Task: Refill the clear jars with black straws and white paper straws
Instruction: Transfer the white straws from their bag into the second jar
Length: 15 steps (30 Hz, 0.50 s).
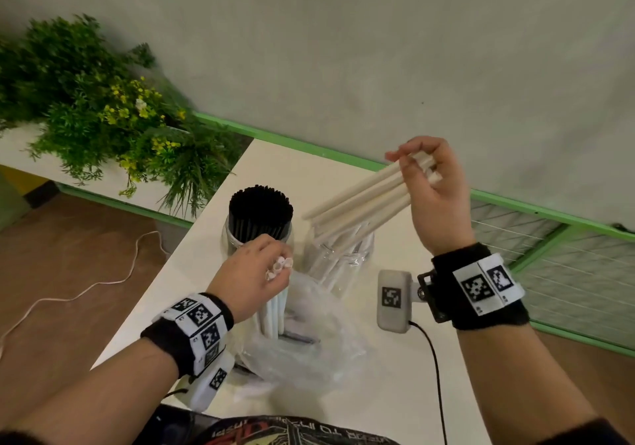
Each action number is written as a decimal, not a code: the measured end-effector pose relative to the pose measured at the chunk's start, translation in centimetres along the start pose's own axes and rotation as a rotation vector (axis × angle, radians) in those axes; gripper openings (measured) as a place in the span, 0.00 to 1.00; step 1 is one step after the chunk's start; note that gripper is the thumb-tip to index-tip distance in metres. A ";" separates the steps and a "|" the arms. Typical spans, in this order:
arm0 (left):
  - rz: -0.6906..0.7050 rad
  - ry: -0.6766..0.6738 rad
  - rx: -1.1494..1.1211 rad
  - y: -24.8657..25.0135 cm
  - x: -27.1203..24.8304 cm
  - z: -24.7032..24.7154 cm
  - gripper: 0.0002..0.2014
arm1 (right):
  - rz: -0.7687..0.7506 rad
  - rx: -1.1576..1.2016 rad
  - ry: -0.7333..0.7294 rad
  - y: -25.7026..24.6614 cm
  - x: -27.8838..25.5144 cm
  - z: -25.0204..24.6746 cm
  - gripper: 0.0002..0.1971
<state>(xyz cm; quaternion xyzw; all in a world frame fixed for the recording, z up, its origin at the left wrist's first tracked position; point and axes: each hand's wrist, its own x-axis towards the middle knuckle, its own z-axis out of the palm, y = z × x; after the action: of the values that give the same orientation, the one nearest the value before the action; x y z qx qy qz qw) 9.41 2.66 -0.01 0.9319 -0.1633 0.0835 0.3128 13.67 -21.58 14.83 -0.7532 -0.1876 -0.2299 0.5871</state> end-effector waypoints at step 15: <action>-0.006 -0.006 -0.014 0.7 -0.3 -0.3 0.17 | -0.109 -0.127 0.046 2.9 1.6 0.4 0.17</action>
<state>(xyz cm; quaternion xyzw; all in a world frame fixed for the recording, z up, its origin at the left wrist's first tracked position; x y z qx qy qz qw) 8.91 2.41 0.52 0.9305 -0.1621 0.0784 0.3190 16.58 -21.87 13.34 -0.7720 -0.1998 -0.2903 0.5290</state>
